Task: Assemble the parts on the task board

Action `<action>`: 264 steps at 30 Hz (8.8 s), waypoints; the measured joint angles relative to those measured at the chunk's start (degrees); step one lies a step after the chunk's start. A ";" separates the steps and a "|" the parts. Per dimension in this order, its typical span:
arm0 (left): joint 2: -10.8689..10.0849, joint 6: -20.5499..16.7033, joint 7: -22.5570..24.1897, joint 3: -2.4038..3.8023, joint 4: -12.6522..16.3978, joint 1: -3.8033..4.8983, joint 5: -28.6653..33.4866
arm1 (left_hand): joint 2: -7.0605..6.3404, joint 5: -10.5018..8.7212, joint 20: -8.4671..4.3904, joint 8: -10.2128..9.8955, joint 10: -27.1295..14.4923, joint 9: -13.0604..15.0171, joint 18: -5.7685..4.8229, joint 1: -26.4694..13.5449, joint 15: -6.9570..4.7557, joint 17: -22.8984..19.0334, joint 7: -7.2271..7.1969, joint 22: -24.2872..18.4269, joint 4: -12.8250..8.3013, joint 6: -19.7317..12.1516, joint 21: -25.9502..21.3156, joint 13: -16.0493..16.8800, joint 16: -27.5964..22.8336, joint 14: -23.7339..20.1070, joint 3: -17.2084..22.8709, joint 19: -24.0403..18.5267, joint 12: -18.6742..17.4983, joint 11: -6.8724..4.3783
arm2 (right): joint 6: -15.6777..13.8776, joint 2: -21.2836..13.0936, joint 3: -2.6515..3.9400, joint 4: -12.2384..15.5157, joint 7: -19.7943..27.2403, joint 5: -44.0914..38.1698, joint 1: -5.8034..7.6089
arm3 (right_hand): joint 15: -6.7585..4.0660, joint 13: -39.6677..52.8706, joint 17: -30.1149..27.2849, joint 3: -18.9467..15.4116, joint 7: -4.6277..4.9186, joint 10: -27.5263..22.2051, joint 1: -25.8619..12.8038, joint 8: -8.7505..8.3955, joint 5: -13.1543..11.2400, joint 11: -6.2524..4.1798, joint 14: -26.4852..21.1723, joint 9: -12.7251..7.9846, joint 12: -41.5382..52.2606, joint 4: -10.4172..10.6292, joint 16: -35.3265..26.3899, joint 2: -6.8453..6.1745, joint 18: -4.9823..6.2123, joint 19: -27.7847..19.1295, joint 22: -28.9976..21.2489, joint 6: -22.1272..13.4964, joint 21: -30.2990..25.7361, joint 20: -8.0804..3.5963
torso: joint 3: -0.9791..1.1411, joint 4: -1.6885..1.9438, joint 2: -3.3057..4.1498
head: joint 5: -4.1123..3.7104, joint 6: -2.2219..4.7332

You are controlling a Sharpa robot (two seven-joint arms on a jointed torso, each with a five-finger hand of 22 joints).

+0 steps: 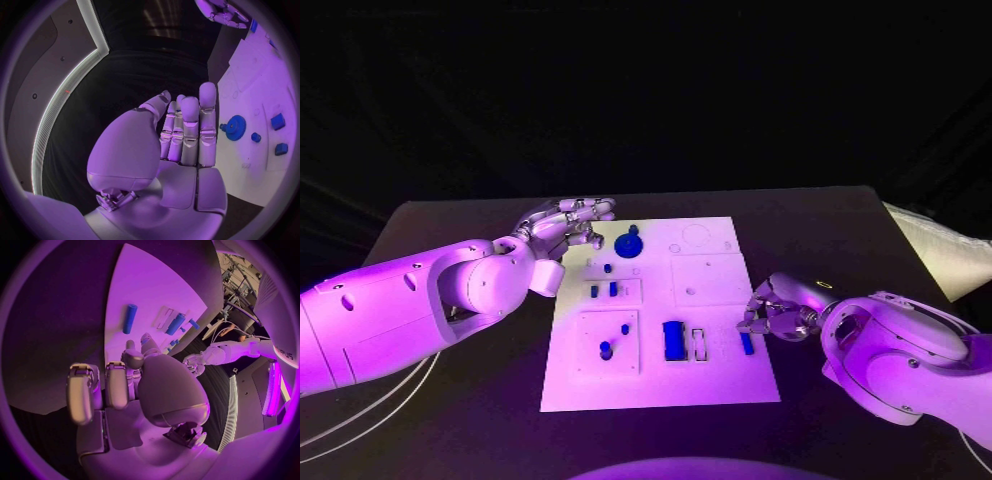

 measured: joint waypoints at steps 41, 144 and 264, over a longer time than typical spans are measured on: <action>-0.26 0.19 -0.01 -0.01 -0.07 -0.15 -0.26 | 0.00 0.00 0.00 0.00 0.00 0.00 0.00 0.00 0.00 0.00 0.00 0.00 0.00 0.00 0.00 -0.01 0.00 0.00 0.00 0.00 0.00 0.00 | 14.15 4.82 0.33 -3.09 -0.05 -14.38 -1.14 | 0.00 0.01 0.03 0.34 -0.10 -0.21 3.05 -1.23 -4.68 -0.22 0.00 0.25 -0.89 -0.98 -0.33 -0.71 0.00 -0.22 -0.02 1.57 0.00 0.22 | -0.05 0.09 0.02 | 0.44 -0.62; -0.25 0.52 -0.82 -0.01 0.42 -0.15 -0.60 | 0.22 0.00 0.00 0.22 -0.39 0.00 0.00 0.22 0.04 -0.41 0.00 -0.16 0.31 0.00 -0.44 0.13 0.00 -0.04 -0.31 0.00 0.70 -0.01 | -0.32 11.21 -0.27 -4.70 -1.85 14.96 -1.08 | -0.31 7.10 0.01 15.35 -1.28 3.60 -16.65 -5.50 1.53 -0.95 0.10 2.27 3.78 6.14 1.56 -6.53 0.01 0.00 0.02 6.21 0.89 0.00 | -0.02 0.05 0.02 | 0.96 -1.05; 4.74 -6.59 5.19 -0.63 -8.04 -2.40 1.64 | 2.41 -0.89 6.88 -4.33 -10.72 -2.09 0.65 -8.57 6.83 -24.50 0.24 -27.62 0.76 -10.33 -32.40 -8.15 -47.49 -23.05 -1.47 -30.92 -11.90 3.16 | -0.84 19.19 0.44 -36.54 48.74 67.35 7.41 | 7.56 -49.31 -59.38 4.53 4.96 -22.32 -2.22 -15.11 -6.76 6.92 -28.56 -7.79 -52.03 -6.87 -73.22 3.22 7.12 -35.41 -55.60 -10.17 -66.61 7.87 | -1.60 0.05 -5.45 | -0.69 5.78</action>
